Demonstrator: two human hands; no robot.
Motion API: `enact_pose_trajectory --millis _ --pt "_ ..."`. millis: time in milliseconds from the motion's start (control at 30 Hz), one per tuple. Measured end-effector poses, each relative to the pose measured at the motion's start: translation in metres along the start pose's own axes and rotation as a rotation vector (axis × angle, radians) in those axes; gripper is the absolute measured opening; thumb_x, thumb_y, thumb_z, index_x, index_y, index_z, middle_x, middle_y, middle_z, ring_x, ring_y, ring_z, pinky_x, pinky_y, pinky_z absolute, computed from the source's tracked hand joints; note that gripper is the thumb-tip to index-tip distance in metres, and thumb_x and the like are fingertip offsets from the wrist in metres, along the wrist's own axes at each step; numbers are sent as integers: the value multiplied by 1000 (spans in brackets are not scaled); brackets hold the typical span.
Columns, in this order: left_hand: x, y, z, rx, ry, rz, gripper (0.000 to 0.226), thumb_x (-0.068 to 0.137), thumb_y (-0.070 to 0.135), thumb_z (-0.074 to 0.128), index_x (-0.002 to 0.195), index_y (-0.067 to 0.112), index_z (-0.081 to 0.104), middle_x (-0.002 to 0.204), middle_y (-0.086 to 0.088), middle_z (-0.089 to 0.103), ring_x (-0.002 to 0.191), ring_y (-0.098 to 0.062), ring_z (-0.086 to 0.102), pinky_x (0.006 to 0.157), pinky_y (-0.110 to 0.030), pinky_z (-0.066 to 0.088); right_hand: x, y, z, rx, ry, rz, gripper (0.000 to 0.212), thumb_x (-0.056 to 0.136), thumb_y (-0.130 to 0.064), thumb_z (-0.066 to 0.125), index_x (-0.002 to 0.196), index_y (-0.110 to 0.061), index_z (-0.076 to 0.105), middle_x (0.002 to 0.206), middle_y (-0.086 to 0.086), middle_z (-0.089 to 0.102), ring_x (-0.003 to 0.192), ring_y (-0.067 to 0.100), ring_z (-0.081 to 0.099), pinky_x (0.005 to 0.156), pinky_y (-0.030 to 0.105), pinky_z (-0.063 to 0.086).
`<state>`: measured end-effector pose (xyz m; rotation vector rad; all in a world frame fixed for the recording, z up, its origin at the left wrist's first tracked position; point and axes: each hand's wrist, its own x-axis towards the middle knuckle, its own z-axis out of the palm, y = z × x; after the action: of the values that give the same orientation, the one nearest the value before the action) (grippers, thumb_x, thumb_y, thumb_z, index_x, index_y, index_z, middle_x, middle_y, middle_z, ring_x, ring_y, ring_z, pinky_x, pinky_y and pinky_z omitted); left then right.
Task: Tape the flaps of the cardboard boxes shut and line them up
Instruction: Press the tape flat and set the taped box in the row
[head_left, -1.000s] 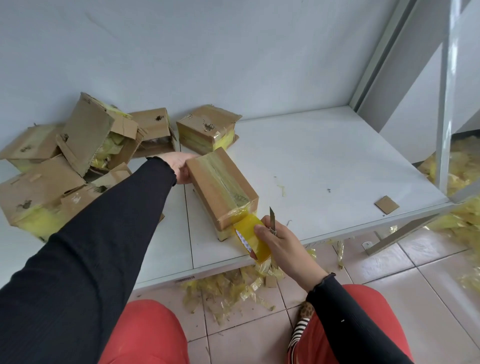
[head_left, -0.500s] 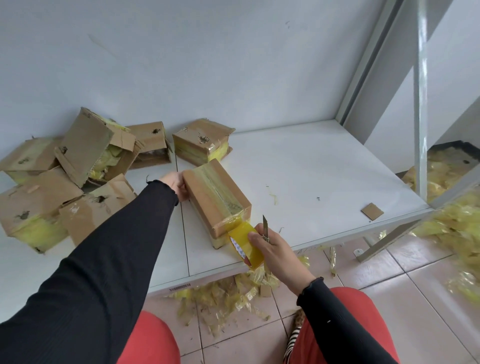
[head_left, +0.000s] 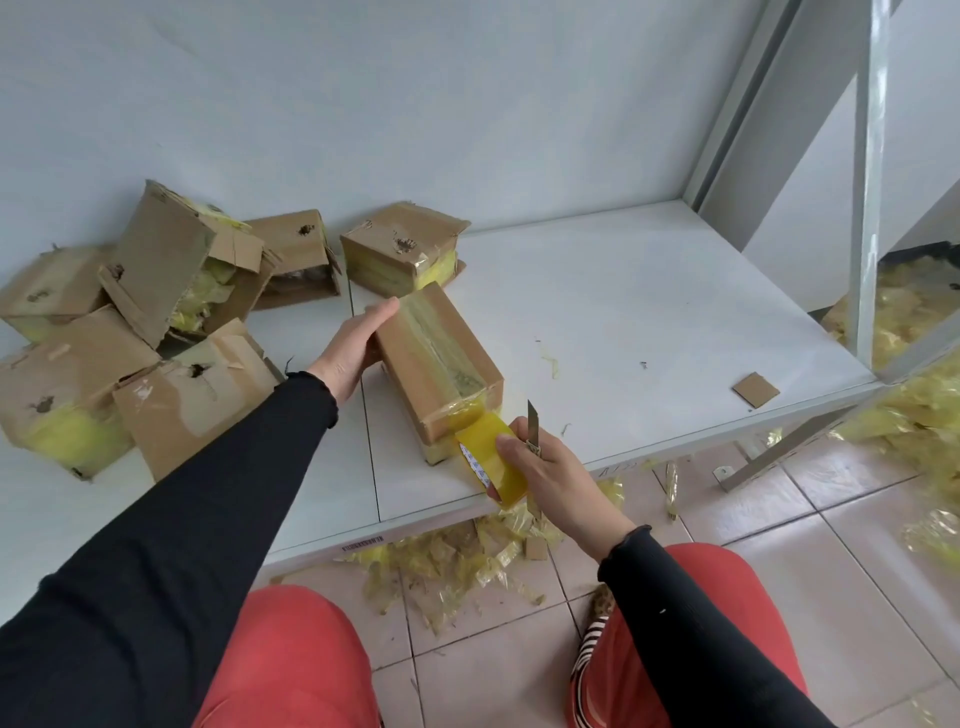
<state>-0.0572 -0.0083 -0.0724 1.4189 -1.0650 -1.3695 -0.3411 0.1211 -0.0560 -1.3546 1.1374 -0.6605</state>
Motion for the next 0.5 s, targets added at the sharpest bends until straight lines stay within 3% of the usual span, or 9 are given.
enact_pose_trajectory --millis 67,200,300,333,400,467,500 --pt "-2 -4 6 -47 38 -34 56 82 68 63 119 27 72 114 3 76 118 -18 65 115 -42 40 1 0 0 18 1 -6 39 109 -29 47 95 7 39 86 13 47 72 22 67 59 18 48" --pt "-3 7 18 -103 184 -64 37 87 57 56 100 24 66 84 5 69 85 -16 64 81 -32 51 -2 -10 2 91 -5 10 35 109 -27 48 95 5 43 86 11 46 76 28 64 67 26 50" --pt "-5 26 17 -163 200 -155 26 93 46 50 78 26 50 59 9 55 56 -12 55 50 -19 45 -9 -43 -6 134 -24 -86 35 110 -37 46 97 -6 55 78 -3 62 71 9 66 64 19 48" --pt "-5 31 16 -183 194 -212 26 91 43 50 73 26 47 57 7 52 51 -13 53 46 -17 43 -8 -57 -10 143 -17 -141 35 109 -40 44 101 -10 60 81 -3 66 76 6 65 68 20 48" --pt "-8 33 14 -215 127 -330 21 86 40 55 73 24 58 68 -1 64 63 -22 64 55 -26 54 1 -83 -18 215 4 -234 33 108 -39 47 117 -16 67 105 9 72 101 12 65 92 34 49" --pt "-13 24 13 -218 88 -415 27 93 37 55 97 17 73 97 -9 76 91 -29 72 77 -40 62 16 -106 -21 324 -9 -263 32 107 -30 50 131 -16 65 126 11 70 124 21 62 112 43 41" --pt "-16 21 15 -185 124 -410 25 98 29 52 100 13 72 100 -13 74 94 -31 70 81 -40 62 24 -115 -20 354 -23 -249 33 107 -27 51 135 -15 63 130 10 69 128 24 61 116 44 40"
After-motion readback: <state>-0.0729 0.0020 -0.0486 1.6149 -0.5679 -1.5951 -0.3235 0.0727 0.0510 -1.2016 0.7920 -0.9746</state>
